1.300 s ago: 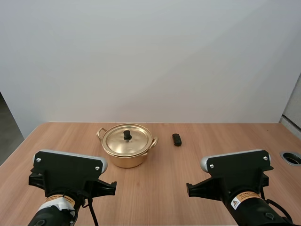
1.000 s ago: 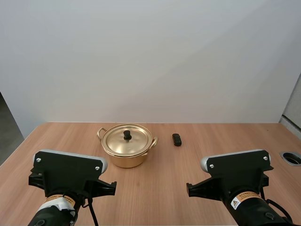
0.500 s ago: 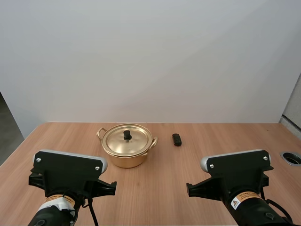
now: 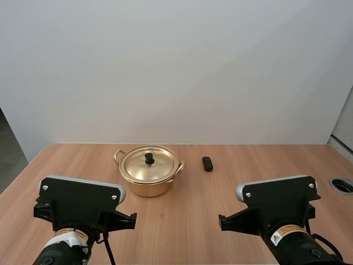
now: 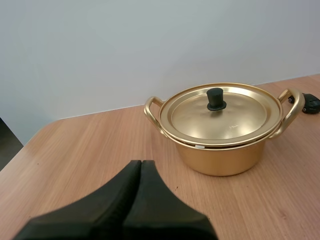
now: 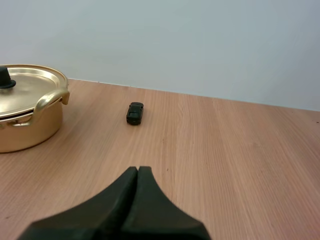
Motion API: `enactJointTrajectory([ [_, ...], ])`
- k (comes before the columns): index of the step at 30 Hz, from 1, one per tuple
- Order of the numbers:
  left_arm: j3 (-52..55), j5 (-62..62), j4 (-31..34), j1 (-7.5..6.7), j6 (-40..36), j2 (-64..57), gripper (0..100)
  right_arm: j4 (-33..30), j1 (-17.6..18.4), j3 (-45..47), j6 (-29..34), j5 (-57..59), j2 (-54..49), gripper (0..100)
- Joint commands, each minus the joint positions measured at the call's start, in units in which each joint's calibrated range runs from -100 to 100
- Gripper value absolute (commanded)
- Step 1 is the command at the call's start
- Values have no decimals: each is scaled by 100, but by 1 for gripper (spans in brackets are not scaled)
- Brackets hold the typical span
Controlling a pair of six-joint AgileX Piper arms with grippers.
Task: Open the pot, put the car inside, and close it
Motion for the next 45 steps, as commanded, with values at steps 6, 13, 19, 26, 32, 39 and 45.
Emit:
enactJointTrajectory([
  [6,0,-1,0,1,2,0,0,84,1,0,5,-109,0,0],
  [13,-1011,-771,1117,1,1012,0,0,-2624,-109,-872,-277,198,0,0],
  [19,-2397,1427,1139,103,592,0,0,-2953,-201,-2946,1394,2214,0,0],
  [26,-2680,1446,1177,84,558,42,0,-3072,-266,-3879,1690,2498,100,0],
  [32,-2705,107,596,21,526,90,0,-2980,-407,-3936,1725,2743,162,0],
  [39,-2870,-370,-991,-21,935,1220,0,316,-415,-3936,-777,1543,1258,0],
  [45,-3775,1444,-2507,88,2796,3707,0,2470,-514,-3936,-3044,1944,2692,0],
])
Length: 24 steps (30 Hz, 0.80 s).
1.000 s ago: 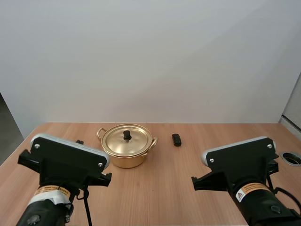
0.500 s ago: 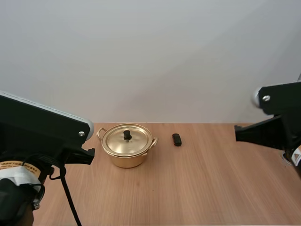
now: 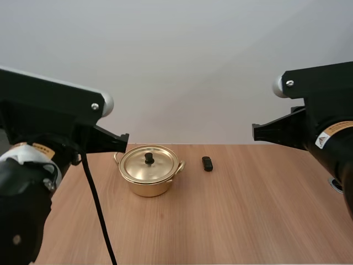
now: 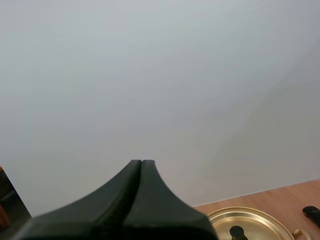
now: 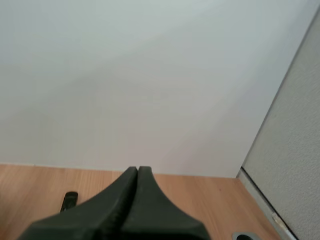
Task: Open the pot, put the car inside, and close it
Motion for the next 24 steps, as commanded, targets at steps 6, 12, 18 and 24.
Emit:
enactJointTrajectory([
  [6,-1584,3478,-1317,3,1641,4669,0,3986,-35,2,-3562,91,1700,0],
  [12,-2579,4353,-1386,3,1619,6777,24,4356,-35,2,-4031,13,2193,0],
  [18,-3094,4477,-1459,-12,1452,7729,83,4340,-35,2,-4031,16,2226,0],
  [24,-3541,5066,-1524,-19,1418,8328,84,4340,-35,2,-4040,-352,2225,0],
])
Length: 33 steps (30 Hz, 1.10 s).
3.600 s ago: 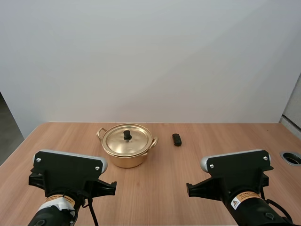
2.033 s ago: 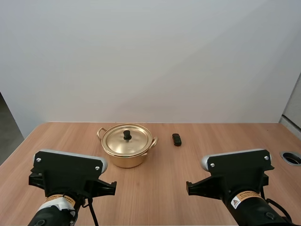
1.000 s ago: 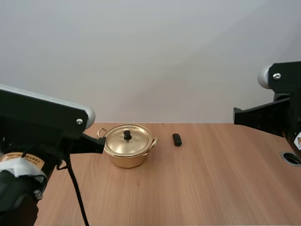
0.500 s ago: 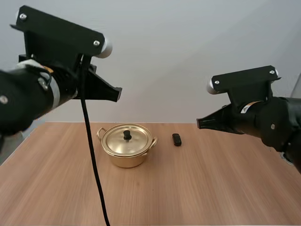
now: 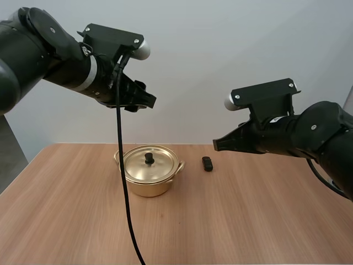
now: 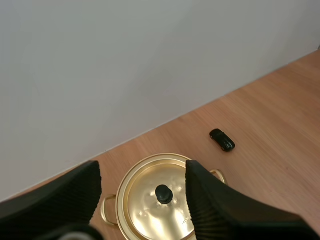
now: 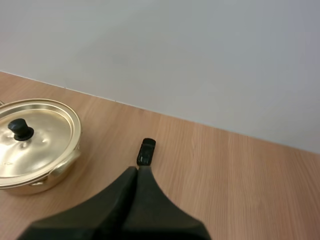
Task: Open the pot, put the car inside, and close it
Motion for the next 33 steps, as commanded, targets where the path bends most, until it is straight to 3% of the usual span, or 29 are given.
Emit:
enactJointTrajectory([
  [1,-160,362,-26,2,5,3806,84,285,1,2,-492,-243,-3,0],
  [9,-319,732,50,-34,5,4486,83,342,1,2,-572,-632,284,0],
  [13,-319,830,194,-131,-72,4665,83,707,1,-72,-1048,-796,1066,0],
  [16,-319,861,224,-170,-141,4679,81,707,1,-275,-1059,-707,1685,0],
  [19,-319,779,234,-171,-164,4693,80,786,1,-570,-1141,-707,2204,0],
  [24,-319,161,405,-171,-289,4694,80,1452,29,-1133,-1967,-705,3076,0],
  [31,-319,-530,437,-171,-280,4694,80,1442,302,-1681,-2105,-379,4283,0],
  [33,-319,-530,412,-171,-250,4694,76,1442,327,-1742,-2165,-450,4583,0],
])
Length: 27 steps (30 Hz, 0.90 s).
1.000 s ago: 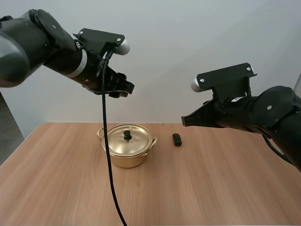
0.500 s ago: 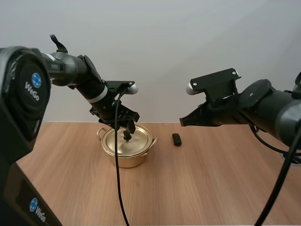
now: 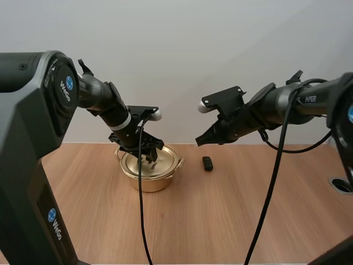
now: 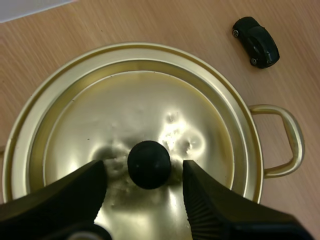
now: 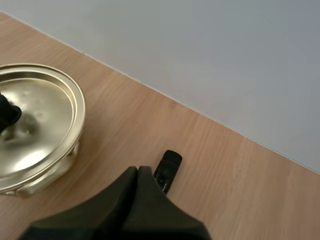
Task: Open the pot, put the car inside, and close it
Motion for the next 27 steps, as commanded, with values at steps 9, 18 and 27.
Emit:
enactJointTrajectory([
  [9,15,82,-167,-1,72,33,31,50,14,-231,-262,-916,1409,14],
  [18,15,100,-300,-1,114,-7,2,1050,14,-735,-253,-916,1900,57],
  [27,-11,14,-419,1,144,-600,0,1203,14,-963,-12,-937,2390,75],
])
